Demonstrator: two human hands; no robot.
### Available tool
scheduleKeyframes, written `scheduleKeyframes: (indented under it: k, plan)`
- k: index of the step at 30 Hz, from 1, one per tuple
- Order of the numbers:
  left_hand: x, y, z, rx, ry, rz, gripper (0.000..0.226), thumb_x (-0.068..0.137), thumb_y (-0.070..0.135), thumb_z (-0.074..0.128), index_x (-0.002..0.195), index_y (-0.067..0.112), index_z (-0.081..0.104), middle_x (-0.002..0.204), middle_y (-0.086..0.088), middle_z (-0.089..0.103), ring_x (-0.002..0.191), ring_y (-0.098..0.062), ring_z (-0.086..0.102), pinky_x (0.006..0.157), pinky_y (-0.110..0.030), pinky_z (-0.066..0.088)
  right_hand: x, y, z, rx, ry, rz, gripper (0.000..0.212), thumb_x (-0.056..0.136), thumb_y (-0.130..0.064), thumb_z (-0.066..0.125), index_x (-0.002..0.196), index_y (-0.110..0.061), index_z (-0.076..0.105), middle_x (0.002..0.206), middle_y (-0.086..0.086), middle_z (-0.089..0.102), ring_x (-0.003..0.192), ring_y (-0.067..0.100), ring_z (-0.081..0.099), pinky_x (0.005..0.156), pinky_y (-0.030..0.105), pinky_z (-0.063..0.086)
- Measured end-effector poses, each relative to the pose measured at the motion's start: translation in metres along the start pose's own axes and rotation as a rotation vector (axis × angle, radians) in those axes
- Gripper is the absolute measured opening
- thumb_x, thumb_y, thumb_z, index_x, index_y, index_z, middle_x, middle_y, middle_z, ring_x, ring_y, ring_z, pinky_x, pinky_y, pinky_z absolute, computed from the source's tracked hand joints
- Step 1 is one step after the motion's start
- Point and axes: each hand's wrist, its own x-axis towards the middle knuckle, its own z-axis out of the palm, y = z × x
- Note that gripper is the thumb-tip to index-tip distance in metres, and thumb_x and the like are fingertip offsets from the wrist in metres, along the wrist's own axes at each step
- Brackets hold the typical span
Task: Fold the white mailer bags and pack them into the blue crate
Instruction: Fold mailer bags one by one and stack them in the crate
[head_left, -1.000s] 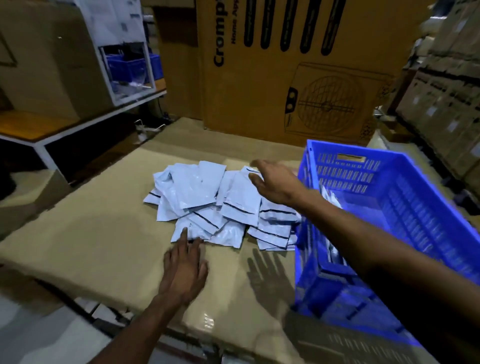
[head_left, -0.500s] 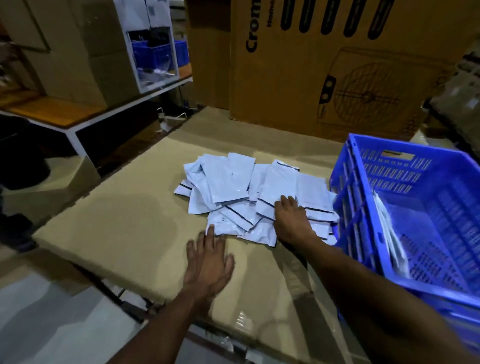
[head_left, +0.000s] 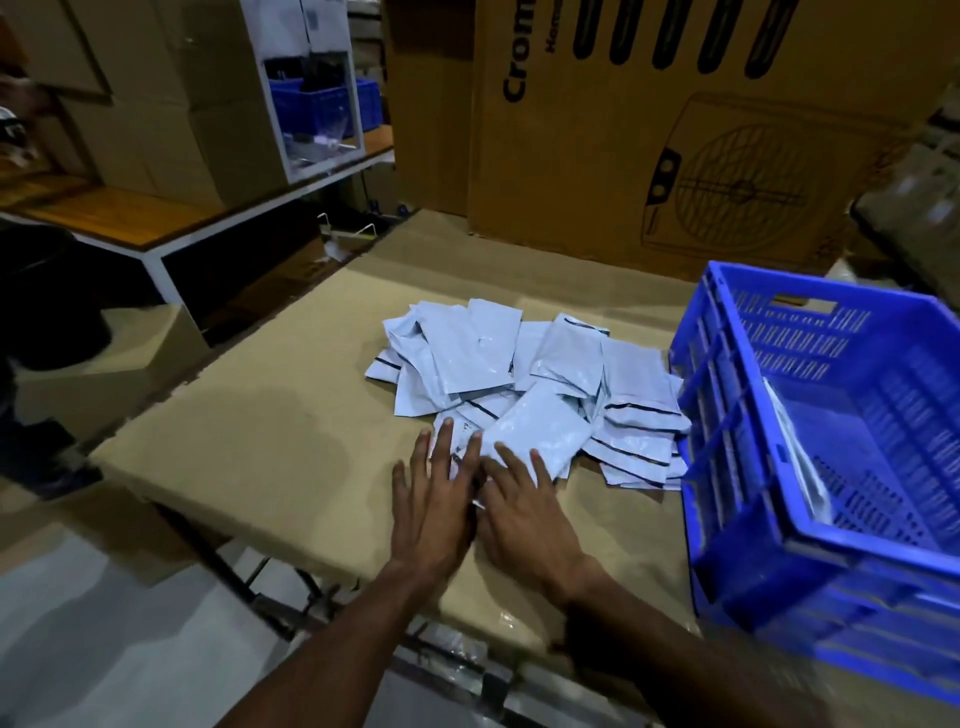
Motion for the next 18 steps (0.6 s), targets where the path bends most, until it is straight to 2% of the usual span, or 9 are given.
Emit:
scheduleKeyframes:
  k: [2,4,6,9,12,15,17,18]
  plan:
    - [-0.002,-0.011,0.005,-0.025,-0.047,0.057,0.092,0.075,0.021,0.075,0.154,0.036,0.03,0.167,-0.007,0.018,0.15,-0.038,0.022,0.107,-0.061,0.036,-0.01,-0.011,-0.006,0.142,0.017,-0.025,0.039,0.092,-0.032,0.051,0.123,-0.011,0.059,0.141,0.011,0.053,0.141,0.031,0.039,0.111,0.055,0.035]
    - [-0.005,-0.026,0.01,-0.051,-0.075,0.069,0.093,0.069,0.017,0.078,0.15,0.04,0.037,0.165,-0.008,0.023,0.148,-0.04,0.026,0.104,-0.062,0.039,-0.023,-0.003,-0.011,0.362,0.021,-0.102,0.038,0.093,-0.03,0.054,0.125,-0.009,0.052,0.147,0.014,0.044,0.146,0.031,0.029,0.117,0.048,0.031]
    - [-0.008,-0.043,0.011,-0.1,-0.096,0.096,0.096,0.069,0.01,0.072,0.149,0.047,0.033,0.165,-0.008,0.022,0.146,-0.04,0.026,0.103,-0.063,0.04,-0.037,0.017,-0.013,0.428,-0.021,-0.127,0.055,0.09,-0.028,0.057,0.139,-0.008,0.042,0.158,0.014,0.03,0.151,0.029,0.017,0.121,0.046,0.021]
    - [-0.011,-0.061,0.01,-0.122,-0.119,0.257,0.099,0.071,0.006,0.065,0.15,0.053,0.026,0.167,-0.008,0.015,0.148,-0.04,0.023,0.106,-0.061,0.037,-0.045,0.046,-0.016,0.151,-0.129,-0.108,0.077,0.081,-0.028,0.063,0.151,-0.015,0.034,0.163,0.012,0.02,0.153,0.031,0.005,0.121,0.055,0.013]
    - [-0.012,-0.065,0.006,-0.089,-0.143,0.427,0.104,0.072,0.005,0.075,0.152,0.049,0.027,0.167,-0.01,0.016,0.15,-0.037,0.021,0.107,-0.057,0.037,-0.039,0.058,-0.026,-0.098,-0.251,-0.118,0.084,0.071,-0.013,0.066,0.15,-0.014,0.038,0.161,0.014,0.027,0.151,0.035,0.013,0.117,0.059,0.012]
    - [-0.014,-0.066,0.001,-0.066,-0.183,0.47,0.095,0.075,0.014,0.075,0.154,0.04,0.03,0.163,-0.011,0.027,0.147,-0.033,0.027,0.107,-0.052,0.039,-0.042,0.063,-0.024,-0.04,-0.271,-0.155,0.077,0.077,-0.01,0.051,0.152,-0.015,0.036,0.157,0.012,0.037,0.148,0.035,0.027,0.116,0.058,0.023]
    - [-0.012,-0.072,-0.002,-0.089,-0.204,0.432,0.089,0.074,0.013,0.068,0.154,0.03,0.033,0.16,-0.014,0.034,0.144,-0.035,0.033,0.11,-0.05,0.041,-0.051,0.055,-0.022,0.108,-0.352,-0.105,0.076,0.081,-0.016,0.029,0.157,-0.02,0.026,0.161,0.01,0.029,0.148,0.032,0.026,0.114,0.055,0.031]
    - [-0.011,-0.074,-0.004,-0.102,-0.217,0.395,0.087,0.074,0.01,0.064,0.155,0.024,0.035,0.158,-0.016,0.036,0.143,-0.038,0.036,0.11,-0.05,0.04,-0.056,0.048,-0.019,0.146,-0.383,-0.059,0.078,0.08,-0.022,0.017,0.158,-0.024,0.017,0.164,0.007,0.019,0.151,0.03,0.018,0.117,0.055,0.026]
